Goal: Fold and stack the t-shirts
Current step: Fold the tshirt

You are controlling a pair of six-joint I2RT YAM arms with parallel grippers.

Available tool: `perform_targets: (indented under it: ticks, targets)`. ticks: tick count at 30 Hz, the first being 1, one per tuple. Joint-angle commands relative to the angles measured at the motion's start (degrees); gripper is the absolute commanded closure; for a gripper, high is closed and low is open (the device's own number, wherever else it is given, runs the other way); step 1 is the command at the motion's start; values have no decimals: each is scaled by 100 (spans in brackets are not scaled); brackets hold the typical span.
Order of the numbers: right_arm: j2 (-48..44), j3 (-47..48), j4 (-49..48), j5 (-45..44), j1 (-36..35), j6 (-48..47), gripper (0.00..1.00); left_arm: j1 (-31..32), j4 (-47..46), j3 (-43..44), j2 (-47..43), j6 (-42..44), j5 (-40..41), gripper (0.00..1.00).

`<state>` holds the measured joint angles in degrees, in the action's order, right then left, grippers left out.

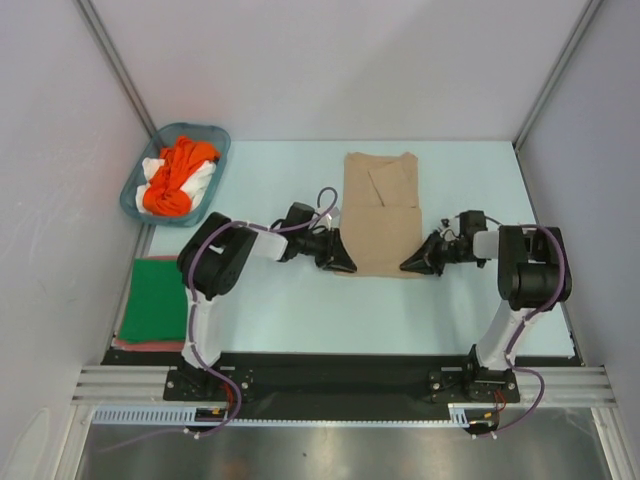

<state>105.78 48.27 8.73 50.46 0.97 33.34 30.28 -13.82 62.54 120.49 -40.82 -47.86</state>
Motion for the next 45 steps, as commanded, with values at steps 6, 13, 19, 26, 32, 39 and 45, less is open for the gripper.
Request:
perform_targets:
  ticks: [6,13,19,26,32,39,45]
  targets:
    - [-881,-292,1515,-499,1115,-1347,82,-269,748,-1287,-1358,1032,697,62]
    - [-3315,-1133,1531,-1442,967,-41,56,-75,1040,-1938,-3847,103,1900,44]
    - [-5625,-3155,-738,-3302,-262,3439,41,424,-1656,-4080,-4675,-3566,3795,32]
    - [-5614,-3834,-1338,-5185,-1336,4479,39,892,-2386,-3618,-3419,-4381,4415,38]
    - [-5016,-4211,-2217,-5554,-1372,4971,41,1032,-2976,-3741,-2471,-5304,4777,47]
    - [-4277,-4326,-2956,-5678,-1372,5332,49,1190,-3056,-3776,-1994,-6052,5365,51]
    - [-3959,-4177,-2817,-5432,-1257,5174,54,1182,-2732,-3477,-1818,-6210,5357,49]
